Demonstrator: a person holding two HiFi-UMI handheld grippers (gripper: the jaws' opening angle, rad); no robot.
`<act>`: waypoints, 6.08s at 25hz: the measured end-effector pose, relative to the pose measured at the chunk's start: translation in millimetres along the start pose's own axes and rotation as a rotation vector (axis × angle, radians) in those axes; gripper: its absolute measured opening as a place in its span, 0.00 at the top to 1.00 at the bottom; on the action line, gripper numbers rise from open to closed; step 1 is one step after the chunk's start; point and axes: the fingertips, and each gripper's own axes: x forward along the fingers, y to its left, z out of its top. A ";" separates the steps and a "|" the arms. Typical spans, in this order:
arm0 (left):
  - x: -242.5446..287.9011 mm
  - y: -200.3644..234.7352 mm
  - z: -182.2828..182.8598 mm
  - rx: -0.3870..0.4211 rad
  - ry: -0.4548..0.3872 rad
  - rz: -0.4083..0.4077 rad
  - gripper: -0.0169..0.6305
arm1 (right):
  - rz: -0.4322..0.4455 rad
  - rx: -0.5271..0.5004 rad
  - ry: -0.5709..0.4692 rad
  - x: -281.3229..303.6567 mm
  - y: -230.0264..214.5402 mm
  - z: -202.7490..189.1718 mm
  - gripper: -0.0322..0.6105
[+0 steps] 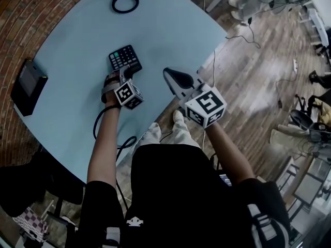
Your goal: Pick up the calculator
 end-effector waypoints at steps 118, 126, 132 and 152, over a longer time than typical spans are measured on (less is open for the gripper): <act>-273.7 61.4 86.3 -0.850 -0.557 0.470 0.87 | 0.312 -0.165 -0.163 -21.3 55.6 77.4 0.94; -284.4 43.4 107.5 -0.851 -0.554 0.511 0.87 | 0.362 -0.158 -0.166 -43.3 53.5 68.7 0.94; -295.6 24.7 120.7 -0.850 -0.547 0.555 0.87 | 0.396 -0.201 -0.169 -64.2 54.9 63.4 0.94; -334.7 -41.0 148.2 -0.858 -0.527 0.631 0.87 | 0.483 -0.186 -0.180 -128.5 67.4 40.7 0.94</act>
